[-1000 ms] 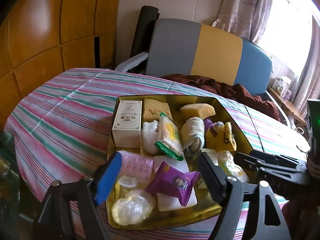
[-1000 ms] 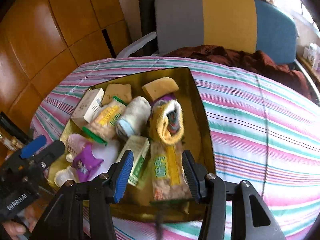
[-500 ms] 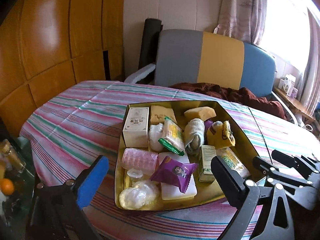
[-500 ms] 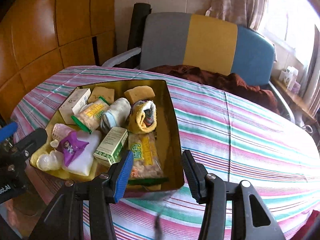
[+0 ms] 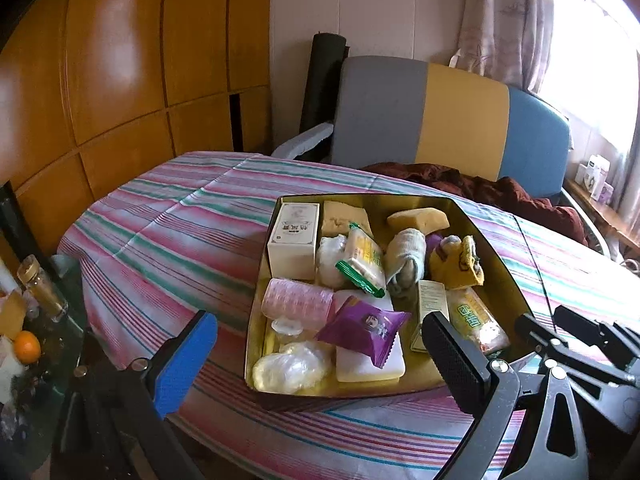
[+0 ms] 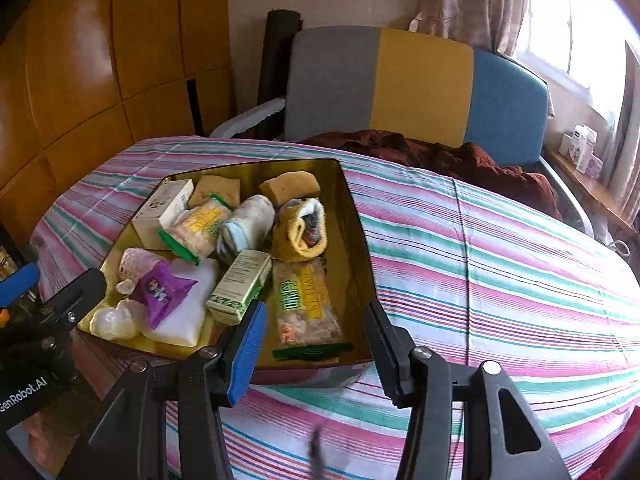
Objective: Organize objects
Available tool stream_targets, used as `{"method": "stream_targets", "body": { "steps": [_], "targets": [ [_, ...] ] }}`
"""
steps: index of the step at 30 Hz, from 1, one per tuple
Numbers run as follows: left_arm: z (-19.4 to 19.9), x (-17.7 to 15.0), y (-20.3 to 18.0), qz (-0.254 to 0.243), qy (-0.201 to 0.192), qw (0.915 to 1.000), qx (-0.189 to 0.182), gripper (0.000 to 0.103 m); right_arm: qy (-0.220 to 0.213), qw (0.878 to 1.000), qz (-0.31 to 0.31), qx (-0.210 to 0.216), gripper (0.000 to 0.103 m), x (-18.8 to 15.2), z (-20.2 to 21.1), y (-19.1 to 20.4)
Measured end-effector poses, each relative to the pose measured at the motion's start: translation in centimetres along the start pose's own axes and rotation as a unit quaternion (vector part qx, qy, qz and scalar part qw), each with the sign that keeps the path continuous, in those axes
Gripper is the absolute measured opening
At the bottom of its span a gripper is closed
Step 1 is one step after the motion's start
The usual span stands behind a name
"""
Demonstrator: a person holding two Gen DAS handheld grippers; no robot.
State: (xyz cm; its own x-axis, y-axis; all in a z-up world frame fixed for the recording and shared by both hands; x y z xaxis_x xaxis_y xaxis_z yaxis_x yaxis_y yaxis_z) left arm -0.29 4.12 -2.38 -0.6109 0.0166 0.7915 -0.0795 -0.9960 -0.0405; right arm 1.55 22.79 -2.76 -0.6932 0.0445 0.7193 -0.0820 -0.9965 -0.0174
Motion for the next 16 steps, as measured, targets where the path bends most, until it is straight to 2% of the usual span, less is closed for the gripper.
{"method": "stream_targets", "body": {
  "steps": [12, 16],
  "targets": [
    [0.44, 0.01, 0.48, 0.01, -0.013, 0.9999, 0.0, 0.103, 0.005, 1.0, 0.006, 0.003, 0.051, -0.06, -0.28, 0.7],
    [0.11, -0.04, 0.57, 0.01, -0.007, 0.9999, 0.0, 0.102, 0.007, 1.0, 0.007, 0.005, 0.051, -0.11, -0.39, 0.88]
  ]
}}
Point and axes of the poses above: each gripper's, at about its wrist camera, not at the fingertips, and z roughly against the way its jaws point, y to its left, x to its top, the point moved 1 cm from there along -z, roughly the way its jaws point, and after that the axes turned 1 degree about -y, right-handed, at the moved point
